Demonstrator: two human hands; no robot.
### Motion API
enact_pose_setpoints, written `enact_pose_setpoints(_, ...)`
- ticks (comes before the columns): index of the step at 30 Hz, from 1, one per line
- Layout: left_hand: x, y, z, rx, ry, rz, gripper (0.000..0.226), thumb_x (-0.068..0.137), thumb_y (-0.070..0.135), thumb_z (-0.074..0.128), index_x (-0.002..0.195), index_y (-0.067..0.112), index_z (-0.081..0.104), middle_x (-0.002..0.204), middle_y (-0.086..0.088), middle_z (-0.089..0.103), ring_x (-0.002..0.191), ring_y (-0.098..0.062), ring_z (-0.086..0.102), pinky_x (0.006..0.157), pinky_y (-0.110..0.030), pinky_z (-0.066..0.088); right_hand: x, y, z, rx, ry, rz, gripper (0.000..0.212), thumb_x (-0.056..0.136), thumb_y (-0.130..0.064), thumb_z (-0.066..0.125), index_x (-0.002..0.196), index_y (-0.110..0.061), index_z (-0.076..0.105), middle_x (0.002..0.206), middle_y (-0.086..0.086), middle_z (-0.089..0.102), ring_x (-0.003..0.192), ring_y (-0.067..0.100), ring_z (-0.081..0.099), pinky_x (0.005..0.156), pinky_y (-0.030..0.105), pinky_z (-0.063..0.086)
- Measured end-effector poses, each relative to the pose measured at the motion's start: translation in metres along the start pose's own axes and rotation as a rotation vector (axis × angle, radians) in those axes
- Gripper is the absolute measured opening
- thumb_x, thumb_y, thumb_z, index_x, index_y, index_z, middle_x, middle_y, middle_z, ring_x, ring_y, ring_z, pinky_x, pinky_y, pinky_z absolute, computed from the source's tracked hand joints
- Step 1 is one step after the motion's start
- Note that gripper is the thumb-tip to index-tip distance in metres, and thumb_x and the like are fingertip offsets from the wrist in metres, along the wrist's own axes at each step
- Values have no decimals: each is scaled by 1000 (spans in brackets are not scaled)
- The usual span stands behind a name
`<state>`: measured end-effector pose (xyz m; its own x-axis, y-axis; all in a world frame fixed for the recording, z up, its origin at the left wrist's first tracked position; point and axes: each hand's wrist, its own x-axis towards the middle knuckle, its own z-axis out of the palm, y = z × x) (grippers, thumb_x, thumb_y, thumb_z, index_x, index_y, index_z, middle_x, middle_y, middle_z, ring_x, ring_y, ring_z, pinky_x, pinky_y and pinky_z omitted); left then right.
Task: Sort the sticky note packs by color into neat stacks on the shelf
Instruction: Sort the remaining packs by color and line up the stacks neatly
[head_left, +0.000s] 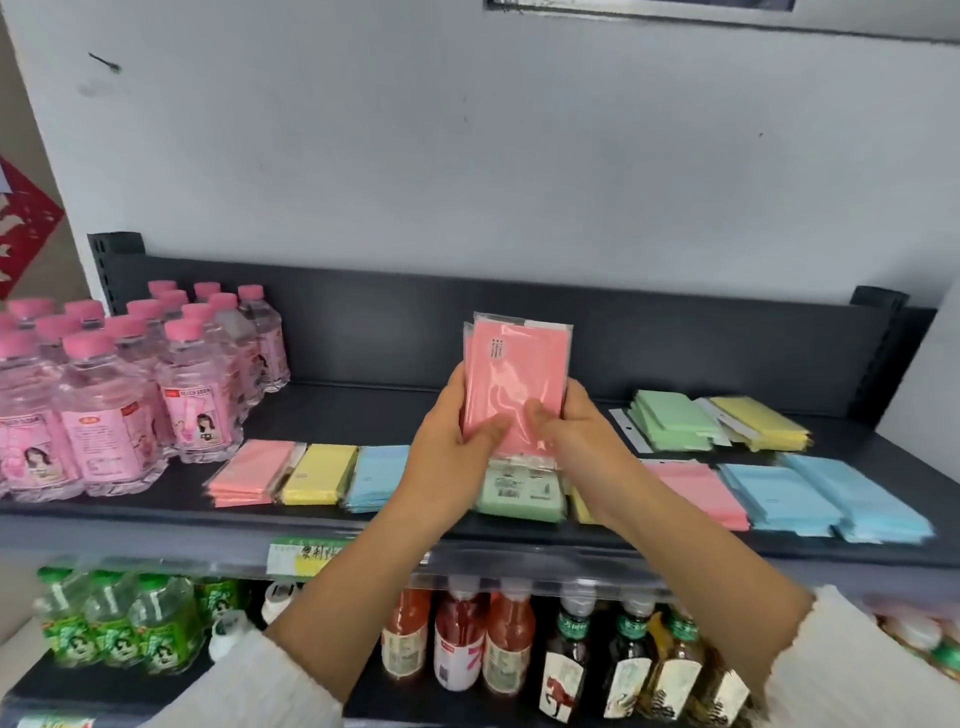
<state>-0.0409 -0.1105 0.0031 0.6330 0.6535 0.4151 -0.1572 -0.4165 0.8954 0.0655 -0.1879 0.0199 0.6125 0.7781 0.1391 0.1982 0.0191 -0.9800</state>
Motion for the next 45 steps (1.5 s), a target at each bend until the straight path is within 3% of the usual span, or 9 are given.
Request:
enact_pose_setpoints(6,34,14,67,53,-81,-1,50,93,15,56,137,31,39,120,17,58,109,-3,57,92,-25,49,24,1,-80,50,110,88,36,92,-14,56,127,-18,49,119,0,63,109,22,59,98,45,47)
enact_pose_setpoints(9,55,20,99,173,-216,-26,67,95,30,53,149,24,13,127,18,47,116,-4,49,93,-21,40,38,5,-120,122,204,96,30,93,-12,55,123,-14,52,115,3,65,106,24,61,97,46,47)
enact_pose_setpoints(13,81,10,133,502,-443,-91,85,87,52,54,150,18,8,138,8,43,122,-14,47,87,-24,38,56,13,-176,188,360,98,24,94,-7,52,118,-7,52,115,9,64,105,27,61,96,46,48)
enact_pose_setpoints(17,95,-4,166,944,-772,-178,85,83,60,56,146,12,23,146,-7,39,130,-24,41,104,-34,38,70,24,-213,272,406,123,27,94,-4,51,121,-4,51,115,10,63,100,25,62,85,40,51)
enact_pose_setpoints(22,111,-13,195,1184,-1032,-181,109,67,66,68,150,20,15,155,-2,23,139,-26,27,113,-43,29,81,38,-235,272,370,143,27,93,-3,51,121,-4,51,115,10,63,100,25,62,90,42,51)
enact_pose_setpoints(26,119,-10,210,1135,-1070,-220,99,69,61,71,146,16,29,148,0,35,132,-24,39,110,-37,35,86,45,-247,259,341,140,29,93,-3,52,122,-5,52,114,9,64,98,25,64,82,39,54)
enact_pose_setpoints(32,118,-8,223,1231,-1110,-229,82,65,58,76,128,15,46,120,1,54,107,-22,54,96,-37,47,90,50,-252,259,327,145,31,93,-4,52,124,-4,50,116,9,63,102,25,63,90,42,52)
enact_pose_setpoints(41,122,-10,219,1102,-1052,-238,102,61,50,83,140,18,27,131,3,46,116,-21,47,99,-31,40,91,46,-254,259,355,142,30,94,-5,53,124,-6,50,117,8,63,102,26,63,84,42,54)
enact_pose_setpoints(45,123,-11,220,1039,-1036,-209,74,59,46,85,113,22,41,95,14,47,94,-15,47,84,-24,40,92,45,-256,293,362,140,29,94,-4,51,123,-5,50,115,9,63,94,23,63,72,35,55)
